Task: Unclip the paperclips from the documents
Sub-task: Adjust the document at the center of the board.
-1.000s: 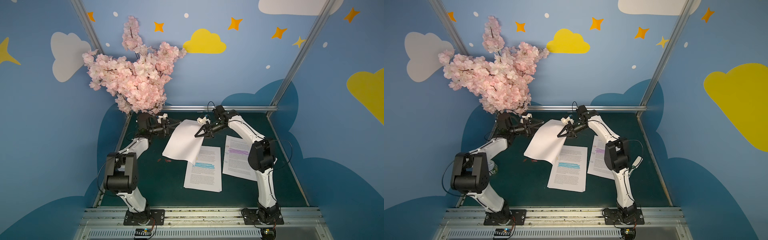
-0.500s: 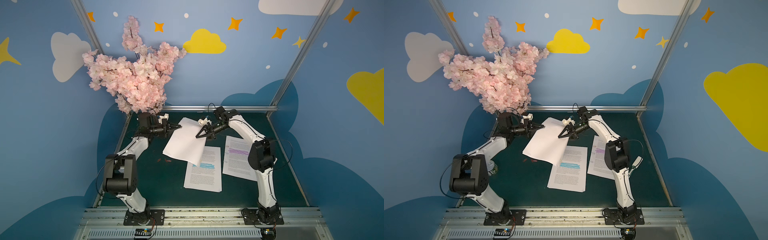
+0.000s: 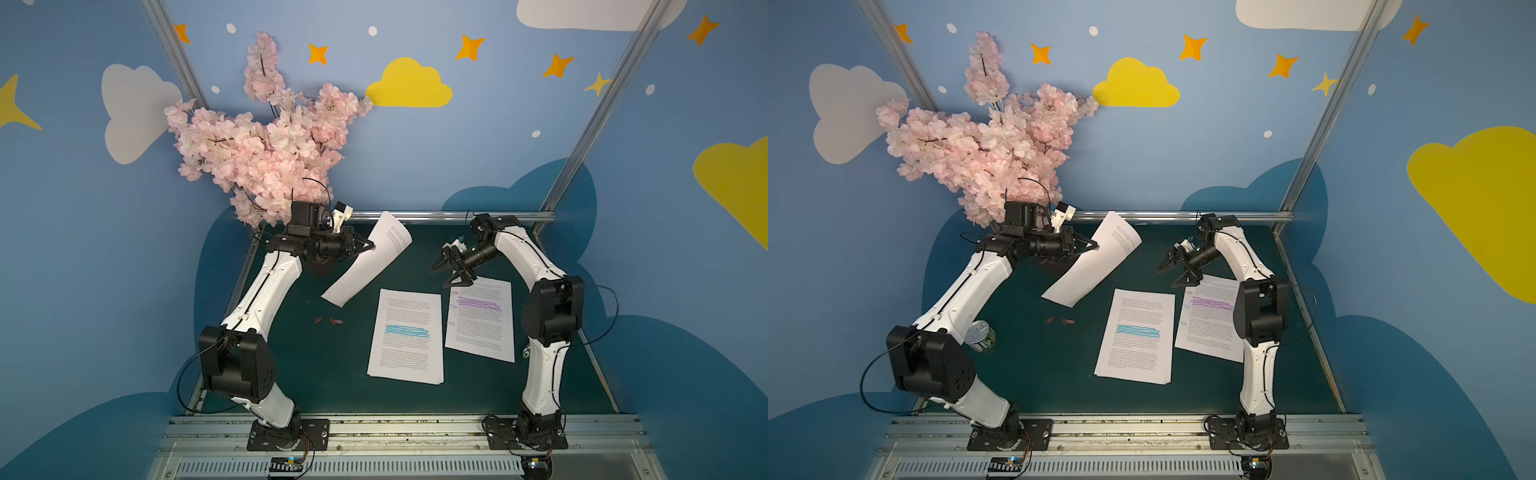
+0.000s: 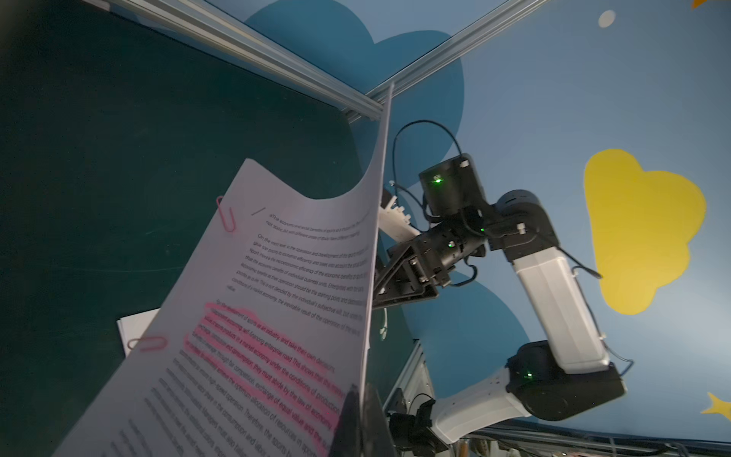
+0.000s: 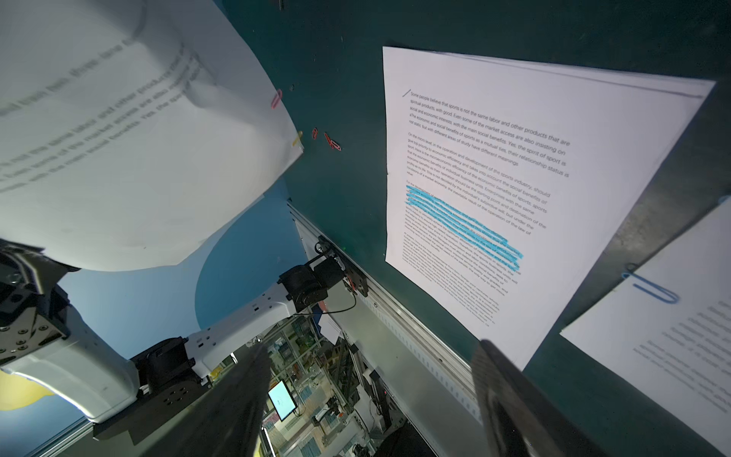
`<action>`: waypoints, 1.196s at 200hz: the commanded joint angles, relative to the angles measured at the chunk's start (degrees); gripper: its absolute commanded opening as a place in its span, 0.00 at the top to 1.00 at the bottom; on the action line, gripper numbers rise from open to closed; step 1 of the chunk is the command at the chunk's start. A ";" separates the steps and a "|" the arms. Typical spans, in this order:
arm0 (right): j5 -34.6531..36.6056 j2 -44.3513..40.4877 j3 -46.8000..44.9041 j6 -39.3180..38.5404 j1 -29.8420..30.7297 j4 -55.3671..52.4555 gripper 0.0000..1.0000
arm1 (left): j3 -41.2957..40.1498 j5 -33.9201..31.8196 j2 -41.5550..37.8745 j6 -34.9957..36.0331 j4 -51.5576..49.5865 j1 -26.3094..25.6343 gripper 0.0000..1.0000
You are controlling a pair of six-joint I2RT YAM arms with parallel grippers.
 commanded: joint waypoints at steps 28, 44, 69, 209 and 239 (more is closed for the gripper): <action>-2.92 -3.06 4.84 15.02 3.63 7.25 0.18 | 5.75 -24.51 0.76 16.37 -14.63 -9.87 0.97; -1.37 -3.03 7.23 22.34 5.56 9.63 0.17 | 6.57 -32.46 1.41 18.60 -15.88 -13.76 0.97; 1.30 -2.26 11.01 30.10 7.89 10.82 0.16 | 5.75 -44.78 1.13 20.88 -14.98 -18.22 0.97; 4.77 6.38 24.32 33.80 11.88 4.23 0.16 | 6.11 -61.90 3.62 30.17 -12.36 -28.12 0.97; 4.97 6.84 24.25 34.90 11.82 5.29 0.16 | 6.39 -63.23 3.92 30.64 -11.89 -29.35 0.97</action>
